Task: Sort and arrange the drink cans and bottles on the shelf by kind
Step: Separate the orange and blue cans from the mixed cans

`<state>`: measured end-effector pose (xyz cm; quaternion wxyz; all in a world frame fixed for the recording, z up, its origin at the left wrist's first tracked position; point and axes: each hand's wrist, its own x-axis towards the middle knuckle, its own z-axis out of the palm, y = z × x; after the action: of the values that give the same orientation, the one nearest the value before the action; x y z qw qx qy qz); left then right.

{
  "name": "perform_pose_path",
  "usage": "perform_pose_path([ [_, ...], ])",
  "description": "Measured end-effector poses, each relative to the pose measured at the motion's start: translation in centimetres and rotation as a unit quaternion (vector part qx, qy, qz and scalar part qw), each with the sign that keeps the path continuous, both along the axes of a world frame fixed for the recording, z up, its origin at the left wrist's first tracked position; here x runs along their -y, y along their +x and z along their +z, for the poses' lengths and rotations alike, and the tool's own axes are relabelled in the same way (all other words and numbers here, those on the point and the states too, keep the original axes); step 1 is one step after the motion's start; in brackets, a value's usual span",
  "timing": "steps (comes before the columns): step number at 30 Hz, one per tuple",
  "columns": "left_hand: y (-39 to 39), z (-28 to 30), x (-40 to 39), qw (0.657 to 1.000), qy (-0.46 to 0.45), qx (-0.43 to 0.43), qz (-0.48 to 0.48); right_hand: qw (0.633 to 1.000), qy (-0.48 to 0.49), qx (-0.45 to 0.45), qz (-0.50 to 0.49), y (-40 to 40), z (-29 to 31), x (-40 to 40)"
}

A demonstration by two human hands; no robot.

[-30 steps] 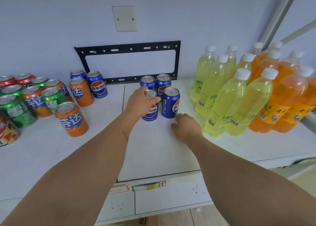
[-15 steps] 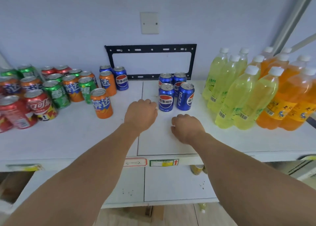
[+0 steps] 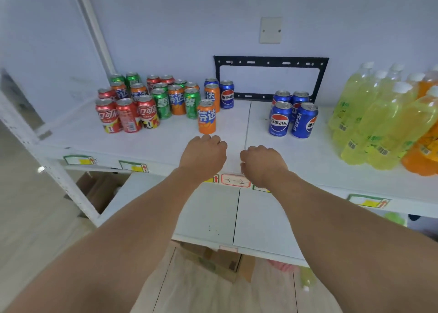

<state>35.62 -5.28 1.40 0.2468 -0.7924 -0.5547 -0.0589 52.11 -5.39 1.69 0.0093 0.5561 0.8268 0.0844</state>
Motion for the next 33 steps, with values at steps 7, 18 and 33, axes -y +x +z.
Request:
perform_pose_path([
  [7,-6.1,0.8,0.1,1.0,0.028,0.013,0.0,1.0,0.026,0.002,0.001,-5.7,1.0,-0.2],
  [18,-13.0,0.3,-3.6,0.992,0.004,0.129,0.002,0.993,0.004,-0.067,-0.094,-11.9,0.7,-2.9],
  [33,-7.5,-2.2,-16.5,0.692,-0.276,0.667,0.001,0.831,-0.028,-0.502,-0.238,-8.9,3.3,-18.3],
])
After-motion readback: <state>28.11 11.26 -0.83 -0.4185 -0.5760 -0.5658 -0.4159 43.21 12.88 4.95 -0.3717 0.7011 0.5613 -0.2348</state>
